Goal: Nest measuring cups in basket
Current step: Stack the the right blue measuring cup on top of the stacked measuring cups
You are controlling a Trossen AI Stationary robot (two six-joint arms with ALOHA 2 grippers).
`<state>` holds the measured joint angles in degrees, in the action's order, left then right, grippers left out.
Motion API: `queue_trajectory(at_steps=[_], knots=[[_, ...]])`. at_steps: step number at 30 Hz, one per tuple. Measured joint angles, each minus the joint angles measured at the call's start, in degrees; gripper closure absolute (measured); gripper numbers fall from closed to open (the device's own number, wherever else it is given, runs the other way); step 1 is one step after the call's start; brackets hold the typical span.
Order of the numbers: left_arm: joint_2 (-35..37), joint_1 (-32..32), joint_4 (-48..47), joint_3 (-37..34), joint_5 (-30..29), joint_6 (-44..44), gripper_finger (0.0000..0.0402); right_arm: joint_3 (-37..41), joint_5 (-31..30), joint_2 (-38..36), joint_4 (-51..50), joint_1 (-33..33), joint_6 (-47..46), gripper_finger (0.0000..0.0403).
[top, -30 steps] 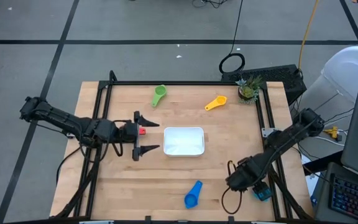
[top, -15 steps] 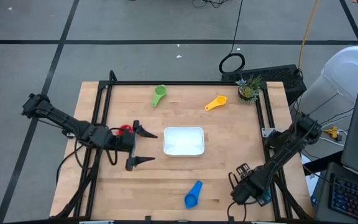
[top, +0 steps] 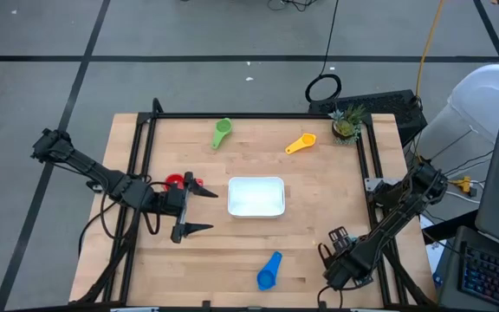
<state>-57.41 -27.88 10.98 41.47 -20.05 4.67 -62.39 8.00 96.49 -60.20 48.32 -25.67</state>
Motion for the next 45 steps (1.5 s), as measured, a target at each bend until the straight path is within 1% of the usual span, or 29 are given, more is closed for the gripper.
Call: queue_trajectory(at_steps=[4,8,11,13,14,16,17,20,21,22,25,29,35,37,39,42,45], knots=[[0.0,0.0,0.0,0.0,0.0,-0.1,0.0005,0.0,-3.3,0.0,0.0,-1.6,-0.8,0.0195],[0.0,0.0,0.0,0.0,0.0,0.0,0.0005,0.0,-5.1,0.0,0.0,-3.8,-2.5,0.0195],[0.0,0.0,0.0,0.0,0.0,0.0,0.0005,0.0,-5.1,0.0,0.0,-4.9,-2.2,0.0197],[0.0,0.0,0.0,0.0,-0.1,0.1,0.0005,0.0,-5.0,0.0,0.2,-5.4,-1.8,0.0208],[0.0,0.0,0.0,0.0,-0.1,0.2,0.0005,0.0,-4.9,0.0,0.4,-5.6,-1.5,0.0218],[0.0,0.0,0.0,0.0,-0.1,0.5,0.0005,0.0,-4.8,0.0,1.0,-5.9,-1.0,0.0251],[0.0,0.0,0.0,0.0,-0.1,0.6,0.0005,0.0,-4.5,0.0,1.3,-6.1,-0.8,0.0275],[0.0,0.0,0.0,0.0,-0.1,0.7,0.0005,0.0,-3.1,0.0,2.1,-6.6,-0.8,0.0370],[0.0,0.0,0.0,0.0,-0.1,0.7,0.0005,0.0,-2.8,0.0,2.3,-6.7,-0.9,0.0385],[0.0,0.0,0.0,0.0,-0.1,0.8,0.0005,0.0,-2.6,0.0,2.3,-6.9,-1.4,0.0391],[0.0,0.0,0.0,0.0,-0.1,1.2,0.0005,-0.2,-1.7,0.0,2.6,-7.4,-2.8,0.0399],[0.0,-0.3,0.0,0.0,-0.1,1.5,0.0005,-3.8,-2.3,-0.4,2.4,-8.0,-4.5,0.0401],[0.0,-1.7,-0.5,0.0,-0.1,0.3,0.0005,-16.2,-10.6,-0.5,-0.1,-10.7,-5.3,0.0402],[0.2,-2.0,-0.5,0.0,-0.1,-0.1,0.0005,-20.2,-13.1,-0.5,0.0,-12.7,-4.9,0.0402],[0.8,-2.6,-0.4,0.0,-1.1,-0.3,0.0005,-23.5,-14.3,-0.5,1.0,-15.3,-4.1,0.0402],[2.1,-4.1,-0.1,0.0,-2.5,-2.2,0.0005,-26.1,-16.7,-0.5,4.9,-19.8,-1.3,0.0402],[4.7,-6.4,0.8,0.0,-4.1,-5.6,0.0005,-27.6,-18.4,-0.5,10.7,-24.5,4.2,0.0402]])
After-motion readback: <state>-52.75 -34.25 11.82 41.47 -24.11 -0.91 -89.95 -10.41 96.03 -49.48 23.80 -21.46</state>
